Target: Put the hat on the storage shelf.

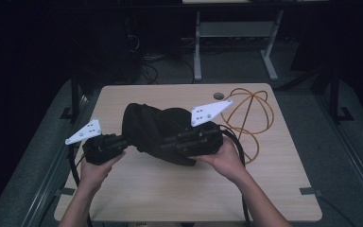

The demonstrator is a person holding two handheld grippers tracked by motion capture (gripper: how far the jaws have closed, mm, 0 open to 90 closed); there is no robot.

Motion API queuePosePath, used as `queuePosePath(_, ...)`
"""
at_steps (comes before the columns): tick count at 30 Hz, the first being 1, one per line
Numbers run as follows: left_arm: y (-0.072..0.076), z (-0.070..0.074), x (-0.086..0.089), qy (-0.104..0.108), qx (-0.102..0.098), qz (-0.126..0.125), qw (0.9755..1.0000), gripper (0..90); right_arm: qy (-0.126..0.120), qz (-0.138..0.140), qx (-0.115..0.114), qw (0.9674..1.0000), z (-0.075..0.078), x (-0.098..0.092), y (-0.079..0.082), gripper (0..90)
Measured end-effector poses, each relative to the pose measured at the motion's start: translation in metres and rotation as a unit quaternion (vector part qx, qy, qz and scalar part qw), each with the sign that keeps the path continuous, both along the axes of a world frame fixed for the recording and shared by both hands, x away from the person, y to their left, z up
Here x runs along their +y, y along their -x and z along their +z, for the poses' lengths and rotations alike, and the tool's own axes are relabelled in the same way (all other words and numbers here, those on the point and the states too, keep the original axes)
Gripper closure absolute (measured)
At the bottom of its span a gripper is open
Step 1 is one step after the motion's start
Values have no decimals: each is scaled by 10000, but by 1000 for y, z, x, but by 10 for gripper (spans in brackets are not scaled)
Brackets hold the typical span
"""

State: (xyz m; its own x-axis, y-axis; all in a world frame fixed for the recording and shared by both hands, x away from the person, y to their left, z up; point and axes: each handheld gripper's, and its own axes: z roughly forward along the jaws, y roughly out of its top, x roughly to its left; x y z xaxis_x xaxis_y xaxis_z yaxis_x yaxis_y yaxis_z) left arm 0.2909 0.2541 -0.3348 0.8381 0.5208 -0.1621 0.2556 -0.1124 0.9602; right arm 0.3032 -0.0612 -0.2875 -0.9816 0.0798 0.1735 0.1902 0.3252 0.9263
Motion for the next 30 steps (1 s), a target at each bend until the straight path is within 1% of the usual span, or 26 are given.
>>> queuePosePath(2,-1,5,-3,-75,-26,-9,10000,861,-107,-25,44,9999,-2,-6,-1,764)
queuePosePath(6,-3,13,-9,-202,-83,-21,9998,862,-223,-76,129,9996,-4,-14,-1,759)
queuePosePath(7,-4,16,-11,-248,-103,-37,9996,862,-273,-75,95,9996,-4,-16,-2,755)
queuePosePath(11,-5,23,-17,-373,-153,-35,9992,862,-387,-210,109,9990,-5,-24,-2,740)
queuePosePath(16,-5,32,-24,-543,-247,-82,9982,863,-533,-356,82,9979,-7,-35,-2,707)
queuePosePath(17,-6,34,-25,-605,-269,-101,9978,864,-556,-402,87,9976,-7,-37,-2,700)
queuePosePath(19,-6,39,-28,-676,-287,-120,9972,864,-567,-462,76,9973,-8,-41,-1,683)
queuePosePath(21,-7,42,-30,-767,-322,-153,9964,864,-547,-568,18,9969,-7,-44,0,644)
queuePosePath(23,-8,45,-32,-904,-357,-154,9951,864,-597,-697,-32,9958,-6,-49,2,612)
queuePosePath(25,-8,47,-34,-986,-368,-168,9943,864,-620,-871,-117,9942,-5,-56,4,551)
queuePosePath(26,-8,47,-35,-996,-357,-160,9943,864,-574,-958,-118,9937,-6,-60,5,528)
queuePosePath(28,-9,49,-35,-1068,-375,-162,9934,864,-548,-996,-119,9934,-8,-65,7,508)
queuePosePath(30,-9,50,-35,-1049,-366,-150,9937,864,-461,-1088,-145,9929,-13,-71,10,473)
